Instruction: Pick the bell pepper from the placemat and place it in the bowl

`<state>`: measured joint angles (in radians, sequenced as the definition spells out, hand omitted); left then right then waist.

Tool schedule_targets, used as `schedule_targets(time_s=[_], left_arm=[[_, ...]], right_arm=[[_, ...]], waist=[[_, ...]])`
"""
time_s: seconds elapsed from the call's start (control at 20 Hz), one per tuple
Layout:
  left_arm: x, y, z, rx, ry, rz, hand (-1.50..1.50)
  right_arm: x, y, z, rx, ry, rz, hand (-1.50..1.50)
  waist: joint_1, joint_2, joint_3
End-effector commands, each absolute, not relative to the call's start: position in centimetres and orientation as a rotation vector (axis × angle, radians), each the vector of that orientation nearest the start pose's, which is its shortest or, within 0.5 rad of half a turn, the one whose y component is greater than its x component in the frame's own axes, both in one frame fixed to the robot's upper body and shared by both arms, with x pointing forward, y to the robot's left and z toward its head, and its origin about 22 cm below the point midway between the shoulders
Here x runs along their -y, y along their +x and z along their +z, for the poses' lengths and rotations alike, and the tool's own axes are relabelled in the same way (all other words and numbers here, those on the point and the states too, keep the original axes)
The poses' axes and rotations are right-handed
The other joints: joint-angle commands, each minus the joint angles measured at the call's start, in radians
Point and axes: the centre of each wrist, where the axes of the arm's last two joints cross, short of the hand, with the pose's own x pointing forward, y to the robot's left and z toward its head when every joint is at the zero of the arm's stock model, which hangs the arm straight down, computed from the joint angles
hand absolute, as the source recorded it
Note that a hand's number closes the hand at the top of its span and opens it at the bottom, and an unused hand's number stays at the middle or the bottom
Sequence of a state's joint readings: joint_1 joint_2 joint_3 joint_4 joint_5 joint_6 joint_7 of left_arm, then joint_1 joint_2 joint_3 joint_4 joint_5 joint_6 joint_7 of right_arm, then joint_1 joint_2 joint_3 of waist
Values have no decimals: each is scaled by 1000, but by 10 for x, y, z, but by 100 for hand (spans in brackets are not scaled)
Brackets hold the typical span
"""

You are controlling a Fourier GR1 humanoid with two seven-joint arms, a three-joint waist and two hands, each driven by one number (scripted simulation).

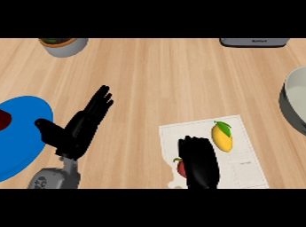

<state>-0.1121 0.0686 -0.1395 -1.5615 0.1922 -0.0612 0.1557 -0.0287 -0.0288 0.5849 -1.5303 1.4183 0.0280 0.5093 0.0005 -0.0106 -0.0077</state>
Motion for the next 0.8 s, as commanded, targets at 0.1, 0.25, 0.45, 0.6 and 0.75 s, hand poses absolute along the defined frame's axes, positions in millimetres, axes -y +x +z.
schedule_targets(time_s=[0.1, 0.25, 0.45, 0.6, 0.75], left_arm=[[-211, 263, 20, 1473, -286, -122, 0], [-200, 271, 30, 1475, -277, -134, 0], [-202, 264, 19, 1477, -275, -128, 0], [-203, 266, 27, 1498, -253, -110, 0], [-209, 261, 27, 1486, -246, -121, 0]], right_arm=[[101, 197, -29, 1215, -1070, 1340, 150], [91, 198, -23, 1244, -1111, 1342, 150], [129, 195, -11, 1112, -1141, 1245, 150], [188, 219, 0, 905, -1065, 1117, 150], [211, 218, 17, 826, -1080, 1050, 150]], waist=[[-1, 10, 8], [-1, 10, 8], [-8, 10, 8], [-18, 12, 7], [-10, 9, 7]])
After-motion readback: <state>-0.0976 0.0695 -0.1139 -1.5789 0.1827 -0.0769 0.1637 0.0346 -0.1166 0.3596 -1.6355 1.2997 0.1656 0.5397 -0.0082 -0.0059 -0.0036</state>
